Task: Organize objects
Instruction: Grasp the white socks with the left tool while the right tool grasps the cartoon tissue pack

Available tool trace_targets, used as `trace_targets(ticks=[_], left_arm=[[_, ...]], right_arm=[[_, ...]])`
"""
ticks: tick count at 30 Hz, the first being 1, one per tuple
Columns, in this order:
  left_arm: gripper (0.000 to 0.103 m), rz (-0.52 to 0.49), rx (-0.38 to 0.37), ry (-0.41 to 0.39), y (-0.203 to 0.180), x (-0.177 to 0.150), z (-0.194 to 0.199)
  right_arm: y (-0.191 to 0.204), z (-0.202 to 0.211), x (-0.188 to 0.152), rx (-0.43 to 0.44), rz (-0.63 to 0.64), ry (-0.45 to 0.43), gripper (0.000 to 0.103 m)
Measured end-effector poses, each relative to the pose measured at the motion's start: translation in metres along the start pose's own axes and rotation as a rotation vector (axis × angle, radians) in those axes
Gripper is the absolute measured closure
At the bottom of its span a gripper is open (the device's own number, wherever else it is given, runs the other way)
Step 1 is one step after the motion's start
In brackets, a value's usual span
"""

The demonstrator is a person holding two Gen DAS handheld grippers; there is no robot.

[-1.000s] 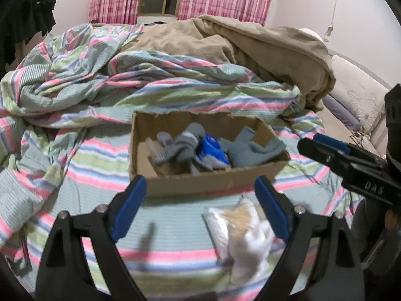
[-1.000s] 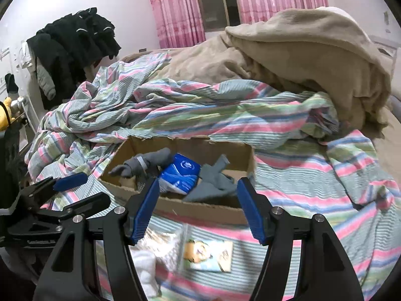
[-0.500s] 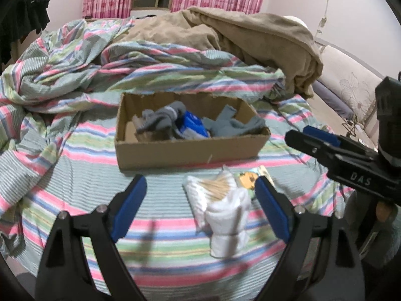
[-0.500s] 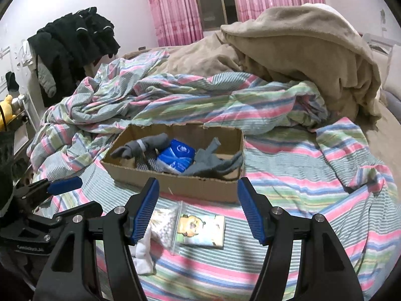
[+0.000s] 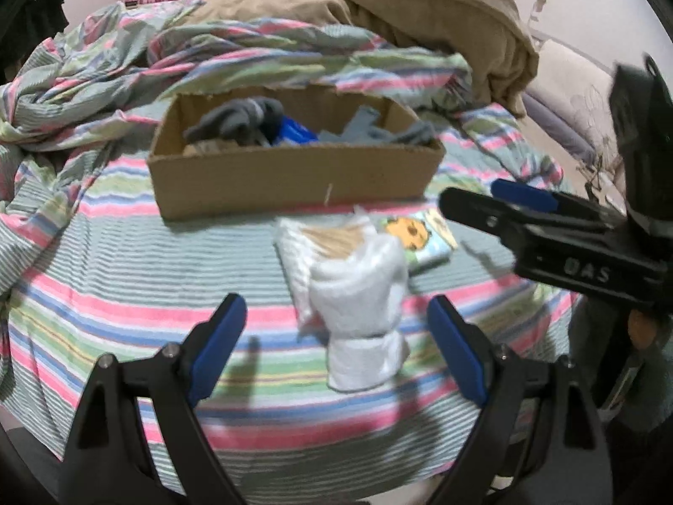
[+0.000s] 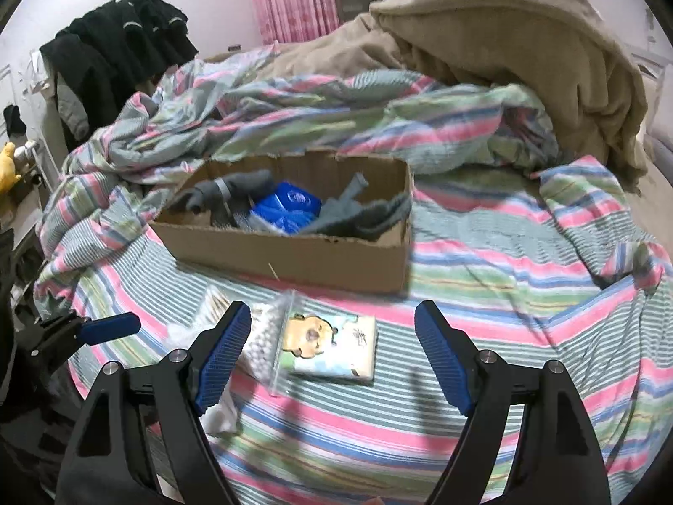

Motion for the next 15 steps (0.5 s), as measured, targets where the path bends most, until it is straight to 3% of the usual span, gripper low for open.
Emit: trace_targets(ticks=[7,11,15], left_arm=[[0.015,0.031,-0.025,0.037,0.003,-0.014,-0.020],[0.032,0.043,-0.031,0.043,0.006,-0.019,-0.029],[0.046,0.055,-0.049,0.036,0.009,-0.023,-0.034]], right_arm=[[0.014,-0.024,-0.014,0.011,0.038,0.091,0.020],[0.011,-0.037,-0.018,-0.035,0.022,0.119,0.020],[0.010,-0.048,-0.022,-0.020,0.014,0.150,0.021]])
Point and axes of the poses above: each gripper's, at about its wrist camera, not at the fingertips, and z roughly against the way its jaws point, y to its left, x to its top, the point moved 2 cm from there along -z, roughly the way its jaws point, and after that the axes turned 12 degrees about -x, right-handed, at the moved point
